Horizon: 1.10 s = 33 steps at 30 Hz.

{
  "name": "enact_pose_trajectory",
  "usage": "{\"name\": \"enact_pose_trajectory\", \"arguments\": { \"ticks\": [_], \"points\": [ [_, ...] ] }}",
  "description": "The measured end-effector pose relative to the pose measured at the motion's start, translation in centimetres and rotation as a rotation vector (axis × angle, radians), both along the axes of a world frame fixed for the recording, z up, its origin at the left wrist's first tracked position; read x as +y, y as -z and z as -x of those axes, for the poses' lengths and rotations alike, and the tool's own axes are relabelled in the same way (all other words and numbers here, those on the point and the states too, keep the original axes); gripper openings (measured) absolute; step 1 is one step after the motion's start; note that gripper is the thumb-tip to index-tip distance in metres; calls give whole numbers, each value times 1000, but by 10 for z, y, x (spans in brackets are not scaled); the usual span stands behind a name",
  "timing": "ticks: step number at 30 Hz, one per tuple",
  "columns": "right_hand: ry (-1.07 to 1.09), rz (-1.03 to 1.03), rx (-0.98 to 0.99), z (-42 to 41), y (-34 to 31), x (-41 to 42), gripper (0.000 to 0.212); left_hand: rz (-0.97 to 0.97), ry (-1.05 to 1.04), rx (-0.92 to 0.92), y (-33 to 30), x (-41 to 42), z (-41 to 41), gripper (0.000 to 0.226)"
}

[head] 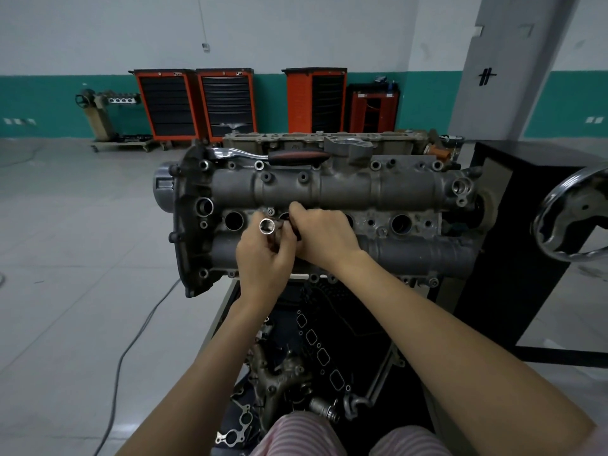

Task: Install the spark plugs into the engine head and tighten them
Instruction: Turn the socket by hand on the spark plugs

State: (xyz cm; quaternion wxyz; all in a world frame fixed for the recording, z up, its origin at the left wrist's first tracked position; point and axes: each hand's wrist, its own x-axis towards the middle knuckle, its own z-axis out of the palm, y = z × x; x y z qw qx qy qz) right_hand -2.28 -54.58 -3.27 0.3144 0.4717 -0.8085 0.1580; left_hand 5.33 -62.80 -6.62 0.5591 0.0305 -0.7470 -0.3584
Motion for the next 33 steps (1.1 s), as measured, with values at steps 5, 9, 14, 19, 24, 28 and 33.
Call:
{"name": "enact_pose_trajectory", "arguments": {
  "ticks": [5,9,14,19,24,28,33],
  "points": [
    [7,-16,27,1,2,-2,18,24,-57,-46,-4,-1,2,38],
    [-5,24,17,-2,-1,2,14,2,-77,-65,-7,-1,2,56],
    [-33,87,21,-4,-2,4,15,51,-76,-52,-5,1,-1,34],
    [-13,-9,35,-1,2,0,19,19,3,-25,-4,1,-3,36],
    [-12,0,11,0,0,1,19,23,-46,-69,-3,-1,0,41],
    [-30,21,-1,-1,-1,3,21,82,-90,-20,-7,0,1,43],
    [-29,4,-16,0,0,1,20,10,-39,-14,-2,0,0,32]
  ]
}}
